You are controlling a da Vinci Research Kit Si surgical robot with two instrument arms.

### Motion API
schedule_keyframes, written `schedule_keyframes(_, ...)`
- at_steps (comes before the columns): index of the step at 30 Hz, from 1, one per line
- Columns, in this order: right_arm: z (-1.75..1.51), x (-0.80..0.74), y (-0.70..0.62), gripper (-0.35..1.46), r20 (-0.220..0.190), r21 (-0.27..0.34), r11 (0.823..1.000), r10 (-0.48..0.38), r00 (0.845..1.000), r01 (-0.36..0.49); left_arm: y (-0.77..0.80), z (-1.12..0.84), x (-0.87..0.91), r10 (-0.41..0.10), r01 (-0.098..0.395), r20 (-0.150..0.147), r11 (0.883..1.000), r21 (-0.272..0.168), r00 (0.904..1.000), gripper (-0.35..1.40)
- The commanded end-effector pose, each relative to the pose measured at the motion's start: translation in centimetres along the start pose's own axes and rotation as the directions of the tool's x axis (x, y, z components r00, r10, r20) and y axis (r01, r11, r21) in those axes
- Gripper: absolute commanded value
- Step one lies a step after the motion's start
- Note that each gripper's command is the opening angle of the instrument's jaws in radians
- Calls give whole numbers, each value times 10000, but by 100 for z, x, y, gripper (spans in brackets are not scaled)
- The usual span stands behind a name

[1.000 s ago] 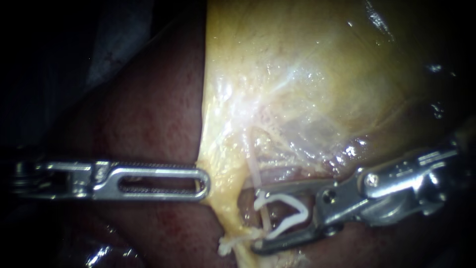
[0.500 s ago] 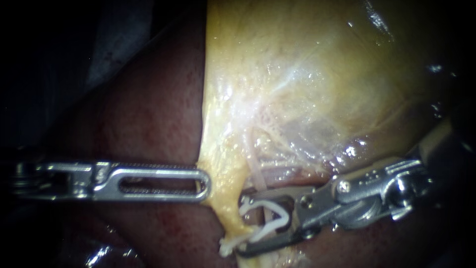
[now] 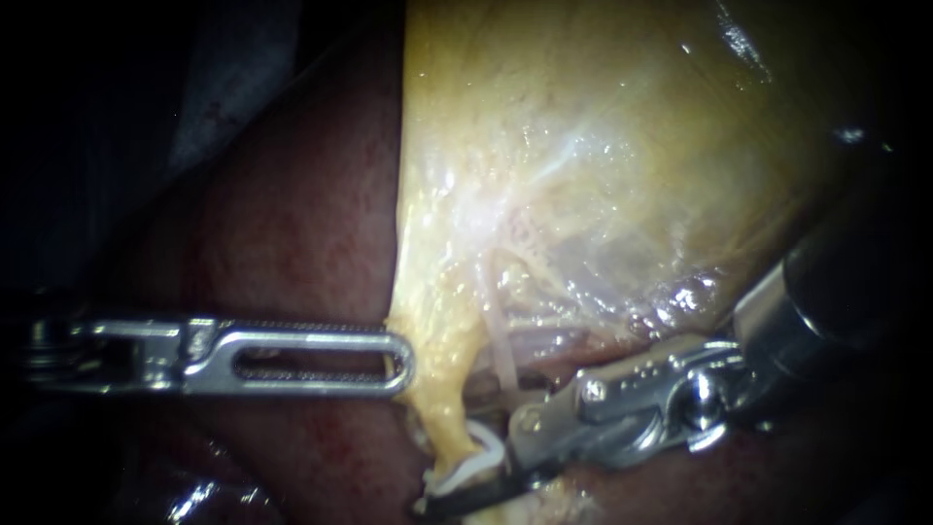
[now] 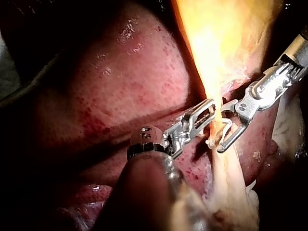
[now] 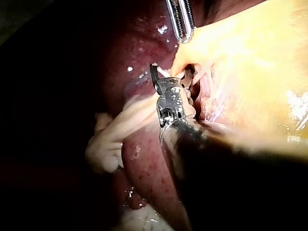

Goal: Clipping second clip left tube

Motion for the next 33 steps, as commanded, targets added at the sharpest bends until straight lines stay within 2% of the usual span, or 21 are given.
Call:
schedule_keyframes(1, 0, 0, 1, 56, -2, -11, 10000, 1, 10000, -1, 0, 1, 0, 2, -2, -2, 10000, -1, 10000, 0)
schedule_keyframes(9, 3, -5, 9, 49, 38, -46, 9984, 572, 9984, -571, 1, 1, 1, 4, -4, 3, 10000, -6, 10000, 0)
schedule_keyframes(12, 4, -7, 12, 36, 71, -75, 9946, 1034, 9946, -1034, 1, 1, 1, 4, -4, 4, 10000, -7, 10000, 0)
schedule_keyframes(14, 4, -8, 13, 3, 182, 111, 9895, 1436, 9895, -1438, 1, 1, 1, 4, -4, 4, 10000, -7, 10000, 0)
schedule_keyframes(17, 3, -8, 13, -16, 353, 177, 9857, 1671, 9853, -1678, 1, 2, 1, 5, -5, 5, 10000, -8, 10000, 0)
schedule_keyframes(20, 3, -9, 13, -26, 441, 344, 9845, 1706, 9843, -1722, 1, 2, 1, 5, -5, 4, 10000, -8, 10000, 0)
schedule_keyframes(33, 5, -11, 14, -29, 471, 360, 9840, 1729, 9838, -1747, 2, 4, 2, 12, -12, 13, 10000, -18, 10000, 0)
